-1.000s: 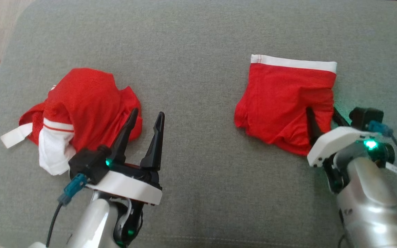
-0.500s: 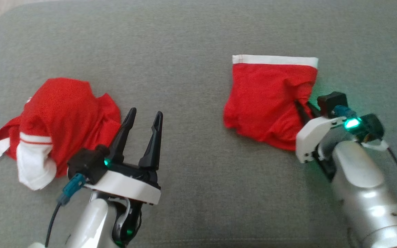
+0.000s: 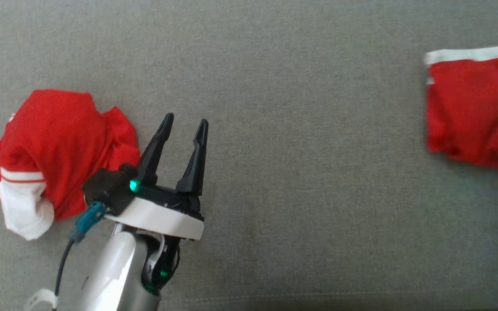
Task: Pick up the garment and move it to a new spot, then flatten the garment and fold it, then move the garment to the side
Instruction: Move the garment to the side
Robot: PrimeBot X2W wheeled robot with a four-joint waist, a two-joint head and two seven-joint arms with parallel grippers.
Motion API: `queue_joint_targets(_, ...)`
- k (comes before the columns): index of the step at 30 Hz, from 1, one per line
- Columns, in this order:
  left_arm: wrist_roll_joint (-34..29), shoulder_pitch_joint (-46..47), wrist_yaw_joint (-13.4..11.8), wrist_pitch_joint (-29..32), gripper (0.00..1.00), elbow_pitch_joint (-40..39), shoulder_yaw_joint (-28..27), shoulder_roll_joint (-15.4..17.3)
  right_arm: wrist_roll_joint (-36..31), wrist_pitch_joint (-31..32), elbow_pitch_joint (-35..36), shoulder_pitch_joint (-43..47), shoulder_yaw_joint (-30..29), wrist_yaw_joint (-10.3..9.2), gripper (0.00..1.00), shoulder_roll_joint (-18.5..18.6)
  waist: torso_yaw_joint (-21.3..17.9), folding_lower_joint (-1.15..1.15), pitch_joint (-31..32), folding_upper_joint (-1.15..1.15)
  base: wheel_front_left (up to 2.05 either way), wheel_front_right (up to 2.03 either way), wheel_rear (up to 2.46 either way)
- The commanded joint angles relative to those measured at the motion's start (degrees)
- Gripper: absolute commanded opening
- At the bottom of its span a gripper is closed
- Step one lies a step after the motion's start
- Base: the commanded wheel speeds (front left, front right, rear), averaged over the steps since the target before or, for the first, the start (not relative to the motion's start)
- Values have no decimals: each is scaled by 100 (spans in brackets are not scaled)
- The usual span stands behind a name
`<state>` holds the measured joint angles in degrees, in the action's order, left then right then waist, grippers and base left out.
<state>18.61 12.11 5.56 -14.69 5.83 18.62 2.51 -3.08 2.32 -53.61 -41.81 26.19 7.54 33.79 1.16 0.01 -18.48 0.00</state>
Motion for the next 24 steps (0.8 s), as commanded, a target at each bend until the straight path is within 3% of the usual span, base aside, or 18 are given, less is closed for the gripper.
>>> queue_joint_targets(1, 39, 173, 15, -31, 100, -203, -142, 37, 73, 20, 111, -126, 106, -5, 0, 326, 88, -1, -111, 0, 0, 0, 0)
queue_joint_targets(7, 54, 270, 30, -31, 100, -218, -169, 37, 232, 260, 156, -364, 79, -5, 0, 1022, 233, -1, -325, 0, 0, 0, 0)
queue_joint_targets(11, 65, 307, 36, -31, 100, -220, -203, 37, 173, 408, 160, -454, -227, -5, 0, 1251, 301, -1, -386, 0, 0, 0, 0)
queue_joint_targets(24, 27, 268, 65, -31, 100, -184, -284, 37, -426, 653, 245, -224, -1317, -5, 0, 1216, 339, -1, -369, 0, 0, 0, 0)
